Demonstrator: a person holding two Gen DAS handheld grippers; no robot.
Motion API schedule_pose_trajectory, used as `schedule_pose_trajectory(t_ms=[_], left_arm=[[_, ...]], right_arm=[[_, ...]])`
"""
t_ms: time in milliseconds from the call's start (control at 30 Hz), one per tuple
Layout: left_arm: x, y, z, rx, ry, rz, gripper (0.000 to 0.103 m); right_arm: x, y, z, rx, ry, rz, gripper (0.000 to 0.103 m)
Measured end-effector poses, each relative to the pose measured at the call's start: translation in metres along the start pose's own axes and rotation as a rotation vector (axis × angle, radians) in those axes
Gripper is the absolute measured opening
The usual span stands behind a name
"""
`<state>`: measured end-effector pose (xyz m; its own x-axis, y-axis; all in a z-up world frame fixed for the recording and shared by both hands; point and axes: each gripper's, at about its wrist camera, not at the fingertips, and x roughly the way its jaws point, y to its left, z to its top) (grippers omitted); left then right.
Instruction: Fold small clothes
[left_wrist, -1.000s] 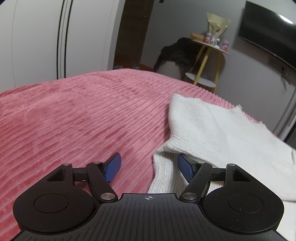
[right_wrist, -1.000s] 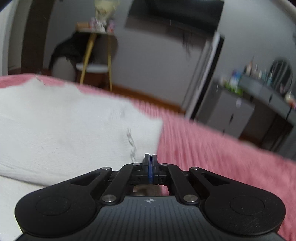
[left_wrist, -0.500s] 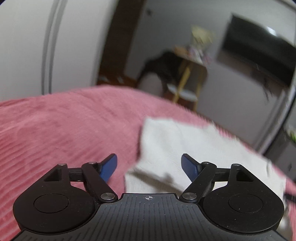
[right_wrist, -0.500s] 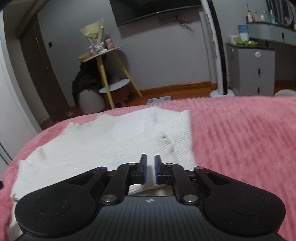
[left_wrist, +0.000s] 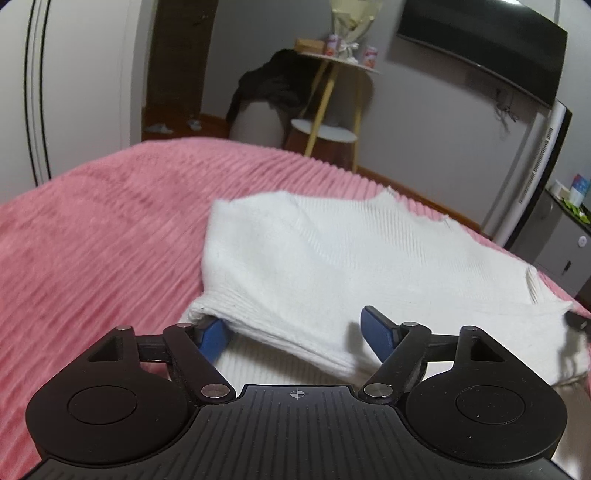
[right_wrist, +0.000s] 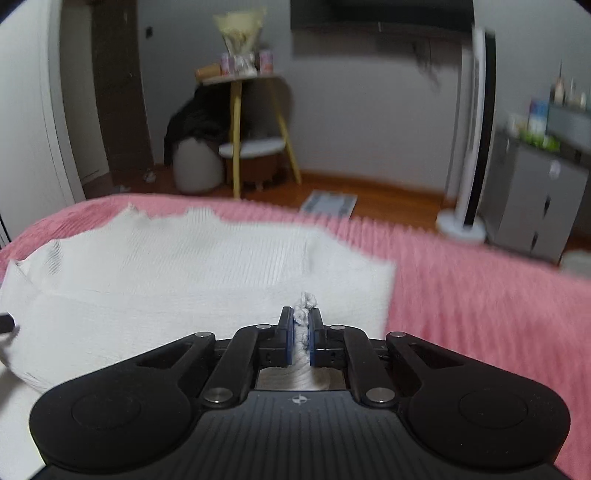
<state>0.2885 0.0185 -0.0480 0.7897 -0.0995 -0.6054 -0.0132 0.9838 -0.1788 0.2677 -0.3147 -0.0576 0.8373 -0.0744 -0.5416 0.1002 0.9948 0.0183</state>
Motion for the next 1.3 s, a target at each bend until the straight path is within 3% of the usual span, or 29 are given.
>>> schedule_pose_trajectory(t_ms=[67,100,167,233,367,500,600,733,1000,1167,1300], left_arm=[[0.005,-0.008,0.002,0.060,-0.018,0.031,0.062],[0.005,-0.013,0.003,0.078,-0.020,0.047,0.061],[0.005,-0.016,0.004,0.071,-0.027,0.044,0.067],[0.010,-0.017,0.002,0.074,-0.006,0.065,0.075],[0.009,-0.020,-0.006,0.159,0.019,0.087,0.075],[-0.017,-0.015,0.001,0.122,-0.015,0.037,0.075],[-0.025,-0.017,0.011,0.072,-0.039,0.002,0.081],[-0.010,-0.029,0.011,0.143,-0.044,0.088,0.083],[0.024,-0.025,0.002,0.211,0.046,0.186,0.084],[0.031,-0.015,0.001,0.182,0.065,0.169,0.089],[0.033,0.003,0.004,0.100,0.104,0.129,0.091]], right_arm=[[-0.007,0.004,0.005,-0.045,-0.079,-0.054,0.006],[-0.009,0.006,0.008,-0.057,-0.109,-0.086,0.006],[-0.008,0.008,0.012,-0.069,-0.146,-0.134,0.006],[0.002,0.007,0.013,-0.065,-0.122,-0.131,0.006],[0.031,0.007,0.000,-0.105,0.018,-0.116,0.008],[0.010,0.000,0.007,-0.027,-0.014,-0.117,0.010],[-0.009,0.006,0.004,0.048,-0.044,-0.029,0.010],[-0.012,0.034,-0.010,-0.014,-0.016,0.065,0.010],[0.011,0.040,-0.017,-0.090,0.008,-0.047,0.010],[0.023,0.033,-0.019,-0.138,0.013,-0.083,0.010],[0.031,0.035,-0.021,-0.164,0.007,-0.101,0.013]])
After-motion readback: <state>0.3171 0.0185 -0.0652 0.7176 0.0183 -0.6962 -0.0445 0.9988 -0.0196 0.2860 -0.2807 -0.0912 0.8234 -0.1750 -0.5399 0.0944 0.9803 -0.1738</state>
